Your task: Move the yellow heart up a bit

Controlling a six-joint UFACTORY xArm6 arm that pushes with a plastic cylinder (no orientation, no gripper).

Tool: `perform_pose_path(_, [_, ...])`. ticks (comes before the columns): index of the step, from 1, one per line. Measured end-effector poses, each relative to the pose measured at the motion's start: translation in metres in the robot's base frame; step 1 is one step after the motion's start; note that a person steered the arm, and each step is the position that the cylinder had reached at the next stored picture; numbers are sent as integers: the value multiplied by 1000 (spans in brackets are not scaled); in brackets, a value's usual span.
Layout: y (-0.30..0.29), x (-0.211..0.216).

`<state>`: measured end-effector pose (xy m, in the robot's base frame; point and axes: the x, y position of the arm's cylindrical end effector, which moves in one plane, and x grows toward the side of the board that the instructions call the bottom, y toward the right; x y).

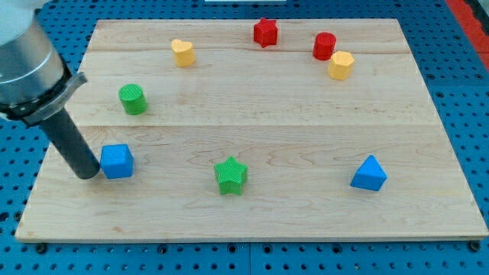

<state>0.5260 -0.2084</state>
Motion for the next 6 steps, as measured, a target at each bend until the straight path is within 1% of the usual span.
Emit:
perform_pose_path(1, [33,-1])
perform_pose_path(4, [55,-1])
perform_pose_path(5, [79,-1])
perform_pose_path(6, [69,4])
